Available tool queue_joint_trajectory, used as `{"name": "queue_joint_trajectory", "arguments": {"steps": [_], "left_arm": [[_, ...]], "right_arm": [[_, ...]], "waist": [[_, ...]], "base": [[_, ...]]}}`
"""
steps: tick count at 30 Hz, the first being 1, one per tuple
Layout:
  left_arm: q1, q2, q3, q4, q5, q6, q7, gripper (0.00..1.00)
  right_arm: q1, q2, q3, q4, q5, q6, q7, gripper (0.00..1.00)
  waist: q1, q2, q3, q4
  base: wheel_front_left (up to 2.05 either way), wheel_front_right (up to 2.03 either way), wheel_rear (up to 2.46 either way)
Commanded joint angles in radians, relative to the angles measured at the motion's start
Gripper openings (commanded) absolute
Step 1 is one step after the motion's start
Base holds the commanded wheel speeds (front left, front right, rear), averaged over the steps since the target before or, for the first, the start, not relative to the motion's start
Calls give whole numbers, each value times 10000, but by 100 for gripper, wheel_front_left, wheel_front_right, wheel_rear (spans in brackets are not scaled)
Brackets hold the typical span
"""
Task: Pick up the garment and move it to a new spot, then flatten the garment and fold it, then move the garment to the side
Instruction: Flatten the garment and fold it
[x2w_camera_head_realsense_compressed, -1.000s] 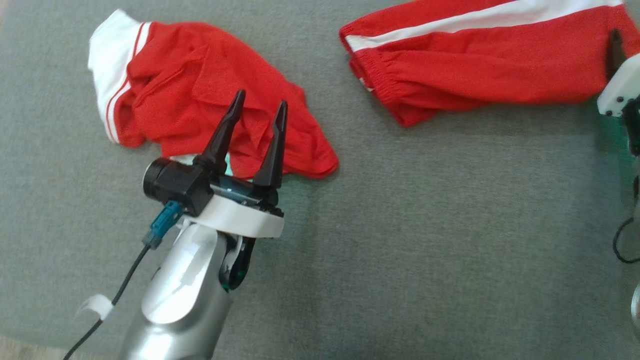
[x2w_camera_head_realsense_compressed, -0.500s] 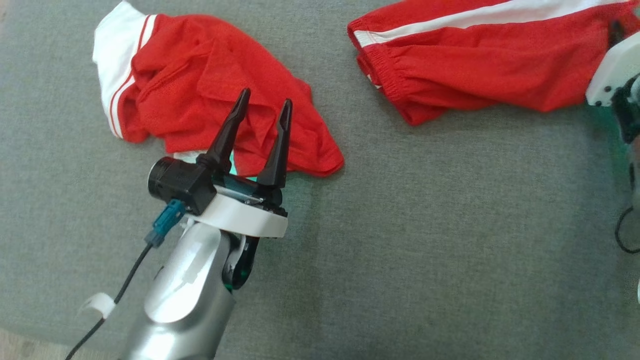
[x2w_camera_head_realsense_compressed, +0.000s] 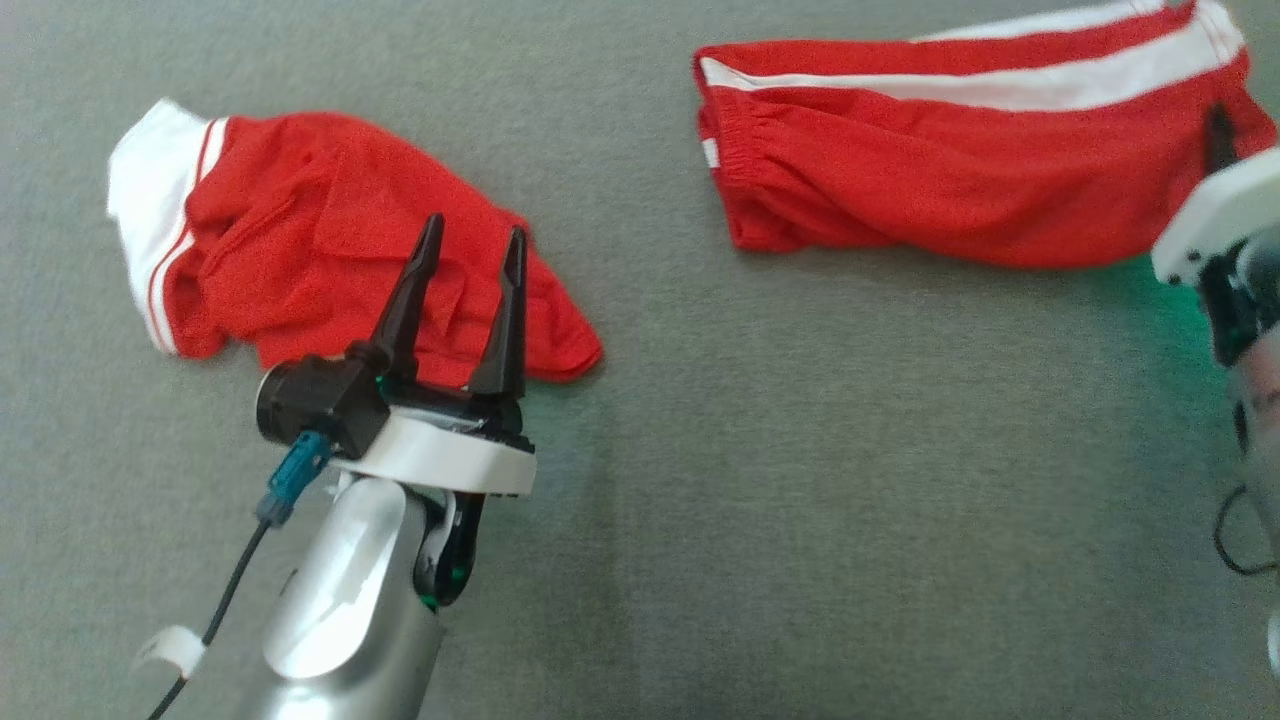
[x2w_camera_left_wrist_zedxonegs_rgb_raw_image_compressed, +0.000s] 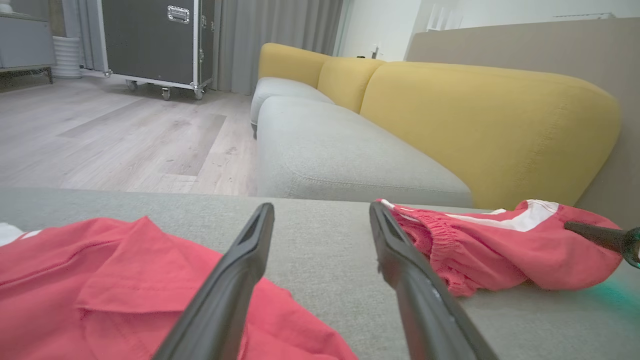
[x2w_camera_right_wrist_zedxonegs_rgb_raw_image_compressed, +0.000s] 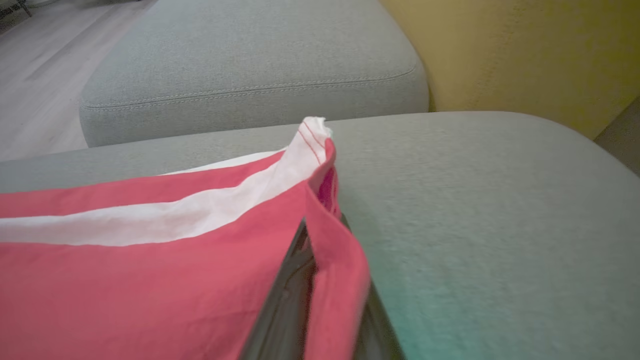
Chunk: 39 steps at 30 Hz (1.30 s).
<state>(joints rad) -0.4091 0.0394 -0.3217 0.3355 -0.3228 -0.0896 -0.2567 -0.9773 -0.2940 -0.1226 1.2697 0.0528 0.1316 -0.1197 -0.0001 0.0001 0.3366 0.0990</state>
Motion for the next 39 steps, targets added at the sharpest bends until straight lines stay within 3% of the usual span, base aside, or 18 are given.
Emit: {"name": "queue_joint_trajectory", "arguments": {"steps": [1,8,15,21,29,39], "left_arm": [[-7,109,371,-353,103,-50,-51,100],[272,109,481,-450,145,-91,-51,100],[406,109,492,-445,173,-163,-51,100],[595,109,679,-330,191,-183,-51,100],[838,108,839,-307,234,-201,-51,100],[1018,108,802,-329,200,-210,-51,100]], "right_arm": [[79,-185,183,-257,64,-9,-153,0],[719,-1051,-158,-150,437,-9,-348,0],[866,-1089,-436,-67,705,-9,-512,0],[780,-325,-122,-309,931,-9,-902,0],[742,1051,1187,-1274,1575,-9,-1221,0],[1005,1883,2840,-2111,2577,-9,-1315,0]], "waist": [[1,-1,-355,-367],[1,-1,-660,-646],[1,-1,-607,-405],[1,-1,-990,-333],[1,-1,-1497,-357],[1,-1,-1485,-25]], "base": [[0,0,0],[0,0,0],[0,0,0],[0,0,0],[0,0,0],[0,0,0]]}}
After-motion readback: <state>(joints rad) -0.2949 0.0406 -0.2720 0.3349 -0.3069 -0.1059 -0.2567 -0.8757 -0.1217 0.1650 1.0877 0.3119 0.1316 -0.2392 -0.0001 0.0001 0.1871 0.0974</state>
